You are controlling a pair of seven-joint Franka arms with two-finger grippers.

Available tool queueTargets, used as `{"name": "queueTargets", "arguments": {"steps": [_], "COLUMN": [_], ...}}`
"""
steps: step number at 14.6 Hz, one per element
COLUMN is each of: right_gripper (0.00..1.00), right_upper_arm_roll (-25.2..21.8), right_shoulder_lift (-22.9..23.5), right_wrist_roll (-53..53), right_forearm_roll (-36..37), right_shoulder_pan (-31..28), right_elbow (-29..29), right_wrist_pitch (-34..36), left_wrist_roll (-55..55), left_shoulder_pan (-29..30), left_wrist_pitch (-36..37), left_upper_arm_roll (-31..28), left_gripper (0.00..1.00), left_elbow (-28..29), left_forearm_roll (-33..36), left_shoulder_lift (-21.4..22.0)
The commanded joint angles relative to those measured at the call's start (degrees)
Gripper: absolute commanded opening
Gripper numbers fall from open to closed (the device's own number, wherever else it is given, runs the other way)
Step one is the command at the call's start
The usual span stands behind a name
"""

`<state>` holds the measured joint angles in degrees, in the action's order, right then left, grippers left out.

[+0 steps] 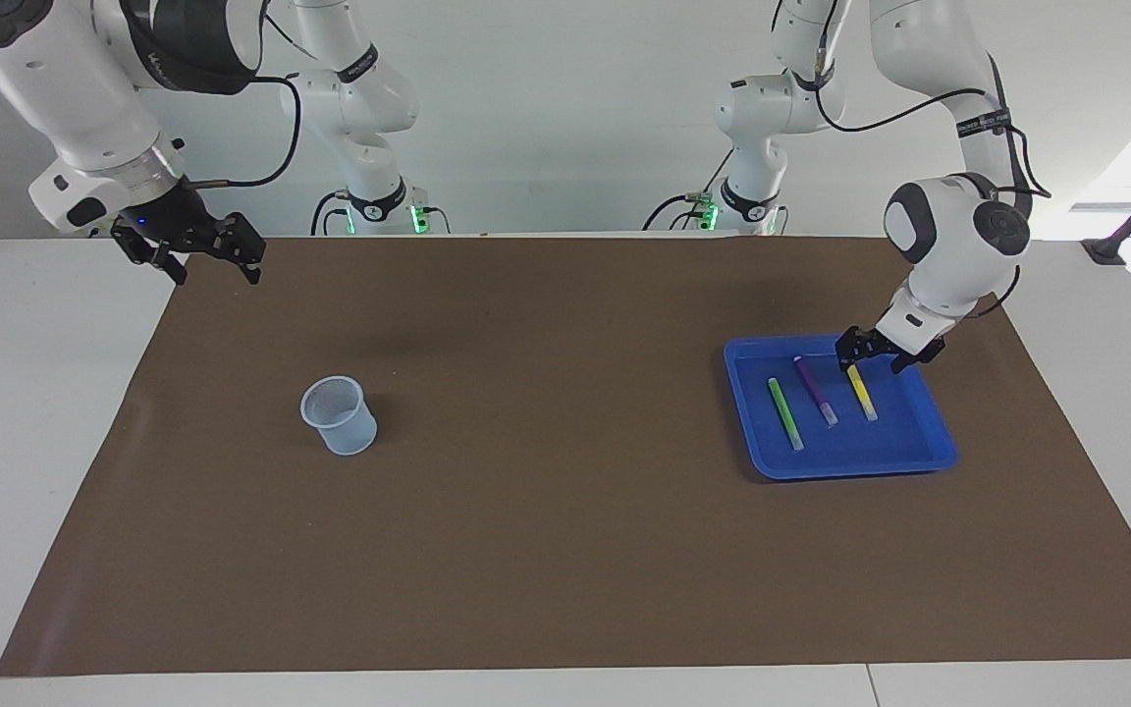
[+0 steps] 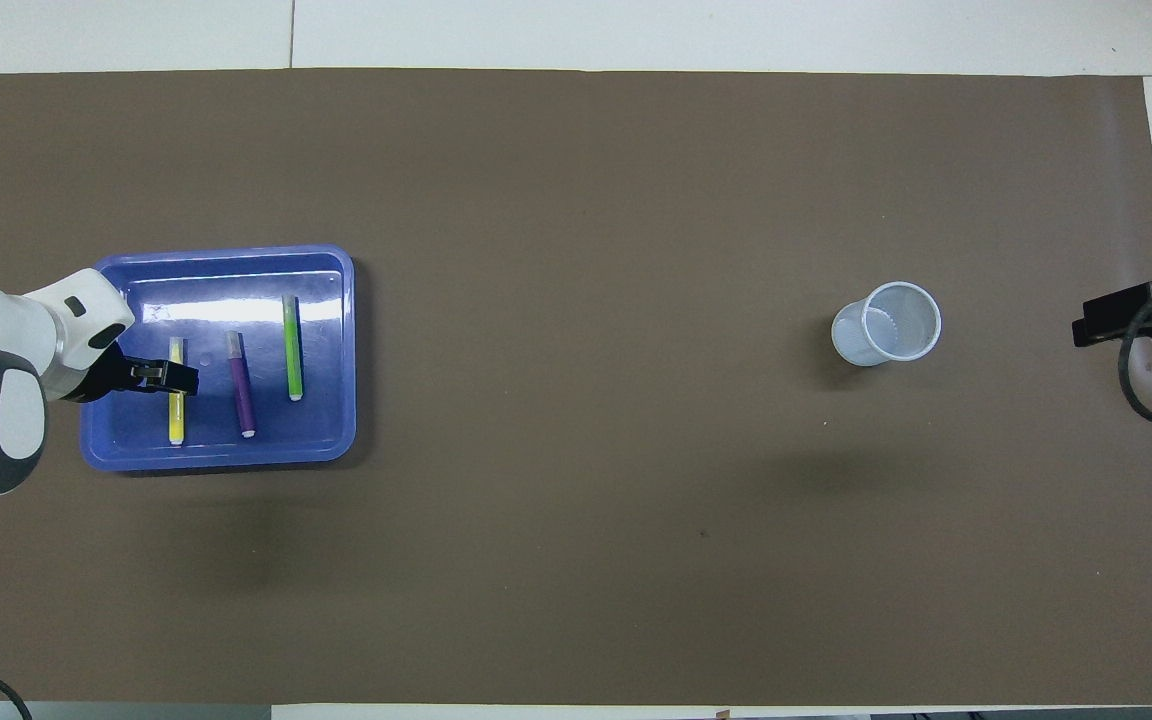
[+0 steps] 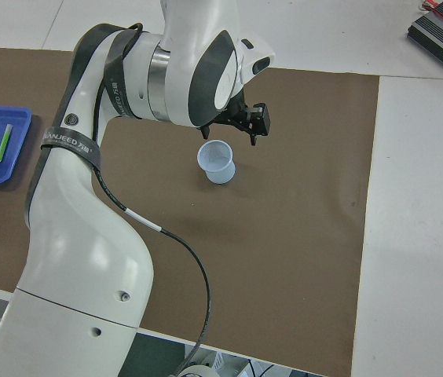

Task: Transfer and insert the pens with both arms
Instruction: 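Lower the left gripper onto the yellow pen in the tray and grasp it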

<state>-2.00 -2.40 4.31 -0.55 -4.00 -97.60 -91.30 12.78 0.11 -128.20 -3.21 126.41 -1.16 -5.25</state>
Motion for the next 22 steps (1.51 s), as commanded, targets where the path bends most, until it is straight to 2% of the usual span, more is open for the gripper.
{"name": "queueTargets", "arguments": {"steps": [1,5,8,11,13,14,17,19,20,22], "right_gripper": [1.00,1.00,1.00,1.00,1.00,1.00,1.00,1.00,1.00,1.00], "right_upper_arm_roll": [0.33,0.68,0.77,1.03,0.95,0.95,0.95,0.95,0.95,1.03], "right_shoulder_lift": [-0.67,-0.76,-0.76,-0.76,-0.85,-1.02,-1.20,-2.07,-2.34,-2.43], "right_wrist_roll": [0.35,0.79,0.79,0.70,0.70,0.70,0.79,0.70,0.70,0.79], "right_forearm_roll": [0.11,0.02,-3.83,-4.46,-8.49,-9.11,-9.64,-11.48,-12.54,-13.07], "right_shoulder_pan": [-0.39,0.05,0.05,0.22,-0.04,-0.21,-0.48,-0.48,-0.48,0.04], "right_elbow": [-0.75,-1.01,-1.01,-1.19,-1.45,-1.80,-1.98,-3.72,-4.17,-4.79], "right_wrist_pitch": [-0.81,-0.81,-0.55,-0.81,-0.55,-0.20,0.06,0.07,0.15,-0.20], "left_wrist_roll": [1.81,1.81,1.81,1.55,1.20,1.11,1.11,1.02,1.02,1.11], "left_shoulder_pan": [-0.20,-0.02,0.07,0.15,0.15,0.15,0.15,0.15,0.15,0.15], "left_wrist_pitch": [-3.19,-4.60,-4.51,-4.95,-4.95,-4.87,-4.87,-4.87,-4.78,-4.87], "left_upper_arm_roll": [-0.04,-0.04,-0.04,-0.04,-0.04,-0.04,-0.04,-0.04,-0.04,-0.04], "left_gripper": [0.88,0.80,0.70,0.69,0.65,0.58,0.30,0.05,0.00,0.00], "left_elbow": [0.15,0.15,0.24,0.77,0.77,0.85,0.85,0.77,0.77,0.77], "left_forearm_roll": [0.55,0.55,0.55,0.55,0.55,0.55,0.55,0.55,0.55,0.55], "left_shoulder_lift": [-2.30,-3.89,-3.89,-4.07,-4.07,-4.07,-4.07,-4.07,-4.07,-4.07]}}
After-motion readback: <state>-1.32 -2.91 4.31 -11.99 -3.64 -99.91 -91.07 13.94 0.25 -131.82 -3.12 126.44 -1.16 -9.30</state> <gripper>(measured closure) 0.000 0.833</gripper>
